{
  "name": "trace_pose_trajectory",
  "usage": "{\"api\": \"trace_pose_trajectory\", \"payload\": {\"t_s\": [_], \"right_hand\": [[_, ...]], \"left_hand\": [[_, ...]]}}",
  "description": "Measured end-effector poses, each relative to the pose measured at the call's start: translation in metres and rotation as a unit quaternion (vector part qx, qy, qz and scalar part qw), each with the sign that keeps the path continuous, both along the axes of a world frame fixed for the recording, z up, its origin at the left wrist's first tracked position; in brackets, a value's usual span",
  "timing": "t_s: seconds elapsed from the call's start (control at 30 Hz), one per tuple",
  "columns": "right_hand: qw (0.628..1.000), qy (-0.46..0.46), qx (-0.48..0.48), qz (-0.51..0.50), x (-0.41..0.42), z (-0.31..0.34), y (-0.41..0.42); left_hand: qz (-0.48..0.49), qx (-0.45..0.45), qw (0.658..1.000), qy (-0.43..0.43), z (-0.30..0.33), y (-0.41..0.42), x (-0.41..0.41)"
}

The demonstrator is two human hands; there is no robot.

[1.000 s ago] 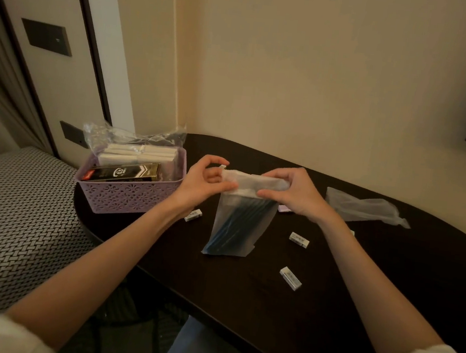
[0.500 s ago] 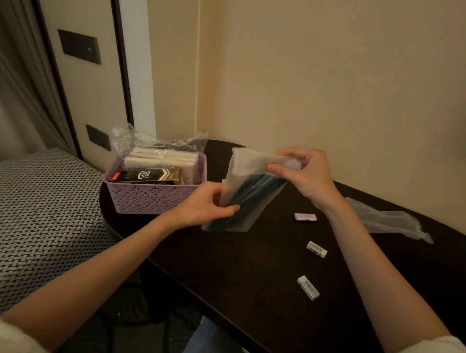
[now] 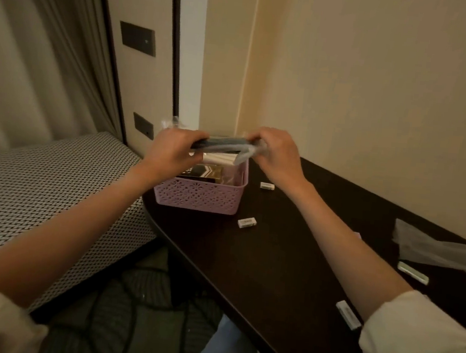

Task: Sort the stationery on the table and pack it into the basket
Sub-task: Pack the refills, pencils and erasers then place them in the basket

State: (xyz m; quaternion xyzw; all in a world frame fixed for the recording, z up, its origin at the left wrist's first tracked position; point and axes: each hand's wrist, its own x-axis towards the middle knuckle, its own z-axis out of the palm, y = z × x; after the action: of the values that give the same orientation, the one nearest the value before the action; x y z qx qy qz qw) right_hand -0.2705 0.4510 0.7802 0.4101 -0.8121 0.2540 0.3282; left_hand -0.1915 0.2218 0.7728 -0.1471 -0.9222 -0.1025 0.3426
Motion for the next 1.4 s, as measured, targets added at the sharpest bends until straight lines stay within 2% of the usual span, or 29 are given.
{"api": "trace_pose_trajectory", "payload": {"t_s": [0.13, 0.27, 0.4, 0.6, 0.7, 0.87, 1.13, 1.4], "right_hand": [[0.996, 0.053, 0.066, -0.033, -0.013, -0.026, -0.027], [0.997, 0.022, 0.076, -0.019, -0.012, -0.044, -0.038], [0.997, -0.006, 0.075, -0.01, -0.016, -0.054, -0.047], [0.998, 0.01, 0.056, 0.003, -0.027, -0.059, -0.06], [0.995, 0.022, 0.098, 0.004, -0.03, -0.064, -0.064], [0.986, -0.014, 0.165, -0.001, -0.035, -0.062, -0.063], [0.974, -0.073, 0.213, 0.0, -0.041, -0.056, -0.055], [0.965, -0.167, 0.203, 0.015, -0.033, -0.048, -0.042]], "left_hand": [[0.03, -0.025, 0.999, 0.025, -0.025, -0.015, -0.011], [0.046, -0.027, 0.998, 0.045, -0.038, -0.025, -0.017], [0.044, -0.007, 0.998, 0.038, -0.047, -0.031, -0.022], [0.034, 0.04, 0.998, 0.039, -0.051, -0.038, -0.027], [0.018, 0.082, 0.996, 0.003, -0.059, -0.042, -0.029], [-0.001, 0.156, 0.986, -0.062, -0.067, -0.048, -0.034], [-0.024, 0.143, 0.979, -0.142, -0.055, -0.043, -0.034], [-0.037, 0.093, 0.988, -0.114, -0.067, -0.038, -0.032]]}}
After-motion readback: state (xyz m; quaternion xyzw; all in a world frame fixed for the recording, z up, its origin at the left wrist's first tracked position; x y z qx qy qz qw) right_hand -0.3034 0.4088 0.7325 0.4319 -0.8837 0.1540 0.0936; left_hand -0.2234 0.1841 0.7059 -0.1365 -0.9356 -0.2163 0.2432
